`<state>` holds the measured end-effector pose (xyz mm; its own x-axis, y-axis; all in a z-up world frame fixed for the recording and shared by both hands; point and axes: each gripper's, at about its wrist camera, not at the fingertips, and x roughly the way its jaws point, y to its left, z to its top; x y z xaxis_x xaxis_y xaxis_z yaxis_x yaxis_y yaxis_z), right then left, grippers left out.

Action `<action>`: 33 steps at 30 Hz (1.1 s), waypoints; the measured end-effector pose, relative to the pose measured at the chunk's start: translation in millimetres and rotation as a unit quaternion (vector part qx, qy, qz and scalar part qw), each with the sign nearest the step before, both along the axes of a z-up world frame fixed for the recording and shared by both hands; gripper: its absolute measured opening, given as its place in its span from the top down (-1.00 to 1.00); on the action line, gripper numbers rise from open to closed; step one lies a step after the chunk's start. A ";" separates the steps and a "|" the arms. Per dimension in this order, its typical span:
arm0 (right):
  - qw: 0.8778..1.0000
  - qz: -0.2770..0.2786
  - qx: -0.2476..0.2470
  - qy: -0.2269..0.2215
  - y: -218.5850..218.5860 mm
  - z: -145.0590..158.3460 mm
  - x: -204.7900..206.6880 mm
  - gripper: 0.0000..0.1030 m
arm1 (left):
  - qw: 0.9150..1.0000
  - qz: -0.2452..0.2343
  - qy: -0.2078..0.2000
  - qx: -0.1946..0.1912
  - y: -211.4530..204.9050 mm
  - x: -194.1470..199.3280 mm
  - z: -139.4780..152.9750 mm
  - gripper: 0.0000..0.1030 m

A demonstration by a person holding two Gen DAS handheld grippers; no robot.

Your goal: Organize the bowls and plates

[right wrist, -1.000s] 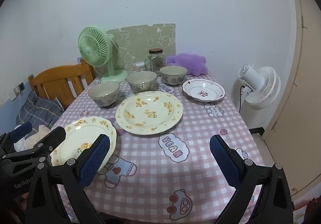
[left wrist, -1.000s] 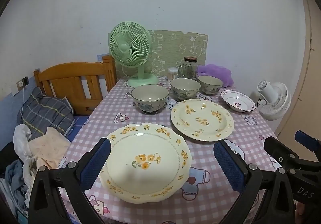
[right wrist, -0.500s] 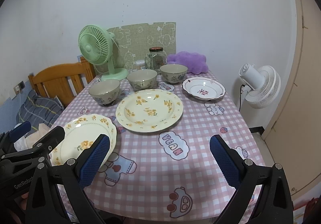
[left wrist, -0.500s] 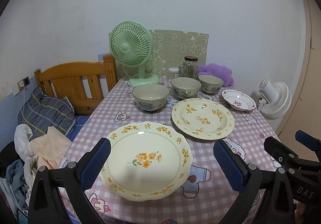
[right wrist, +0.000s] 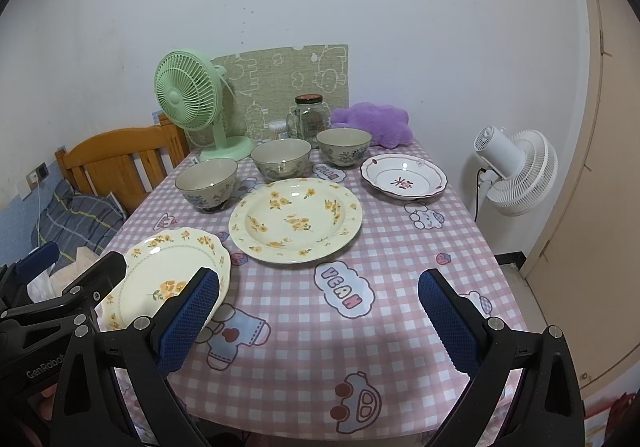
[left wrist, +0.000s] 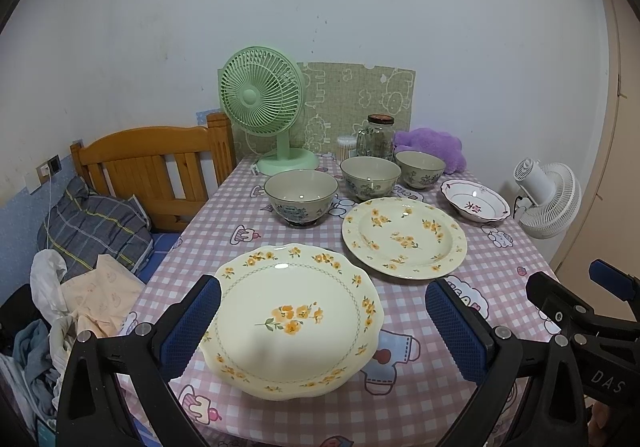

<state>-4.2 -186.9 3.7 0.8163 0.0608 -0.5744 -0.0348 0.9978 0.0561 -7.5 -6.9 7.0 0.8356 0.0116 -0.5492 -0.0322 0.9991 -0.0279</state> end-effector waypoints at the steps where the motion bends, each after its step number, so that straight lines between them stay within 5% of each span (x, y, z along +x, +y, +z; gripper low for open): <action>1: 1.000 0.000 0.000 0.000 -0.1 0.0 0.1 -0.95 | 1.000 0.000 0.000 0.000 -0.3 0.1 -0.2 -0.98; 33: 1.000 -0.002 -0.002 0.006 -2.0 -1.3 -1.4 -0.95 | 1.000 -0.007 0.004 -0.002 1.3 -0.6 1.4 -0.92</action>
<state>-5.6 -189.0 2.5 0.8090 0.0550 -0.5852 -0.0296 0.9982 0.0530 -8.1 -5.6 8.4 0.8317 -0.0015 -0.5553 -0.0188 0.9994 -0.0307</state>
